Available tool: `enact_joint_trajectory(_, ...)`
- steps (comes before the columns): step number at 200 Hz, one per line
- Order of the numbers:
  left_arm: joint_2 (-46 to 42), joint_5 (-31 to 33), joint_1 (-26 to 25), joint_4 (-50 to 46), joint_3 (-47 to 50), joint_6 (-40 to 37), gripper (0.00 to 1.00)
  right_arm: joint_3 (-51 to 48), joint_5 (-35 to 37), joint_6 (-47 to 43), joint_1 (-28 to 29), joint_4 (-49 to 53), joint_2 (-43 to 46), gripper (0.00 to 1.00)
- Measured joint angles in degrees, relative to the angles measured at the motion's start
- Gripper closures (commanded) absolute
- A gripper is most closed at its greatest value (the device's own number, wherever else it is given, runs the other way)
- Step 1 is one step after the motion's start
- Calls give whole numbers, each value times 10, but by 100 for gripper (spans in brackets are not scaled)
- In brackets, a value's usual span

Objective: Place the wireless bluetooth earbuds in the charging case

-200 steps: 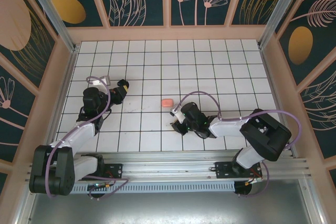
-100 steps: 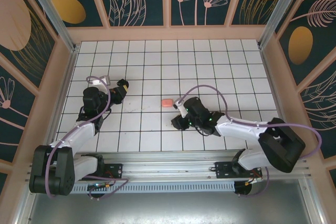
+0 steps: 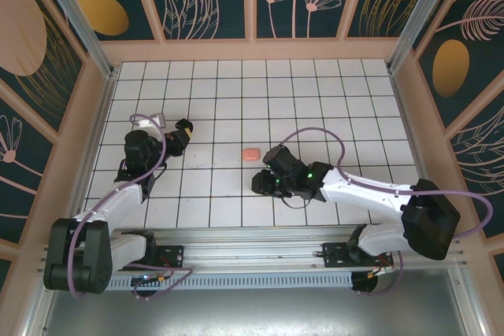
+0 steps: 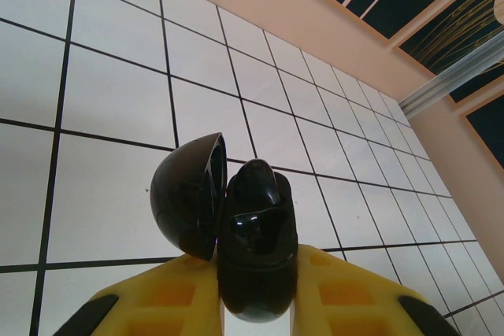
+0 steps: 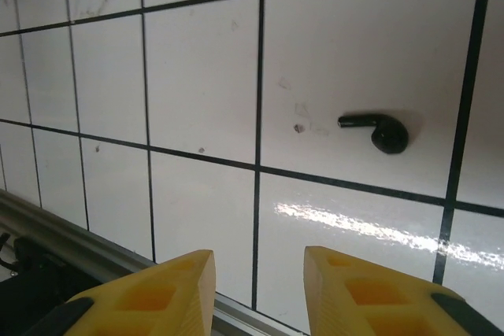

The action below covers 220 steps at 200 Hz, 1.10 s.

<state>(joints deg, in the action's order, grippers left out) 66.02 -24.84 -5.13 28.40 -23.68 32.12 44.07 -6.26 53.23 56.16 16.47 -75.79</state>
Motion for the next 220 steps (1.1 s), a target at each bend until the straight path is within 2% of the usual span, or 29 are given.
enact_joint_trajectory(47,-7,0,0,0,0,-2,79,-39,-14,57,-7,-27,-38,67)
enact_joint_trajectory(102,-14,1,0,0,0,-4,79,-47,-24,61,-40,-77,-57,68)
enact_joint_trajectory(220,-24,9,0,-2,0,-6,79,-47,-33,45,-51,-92,-124,68)
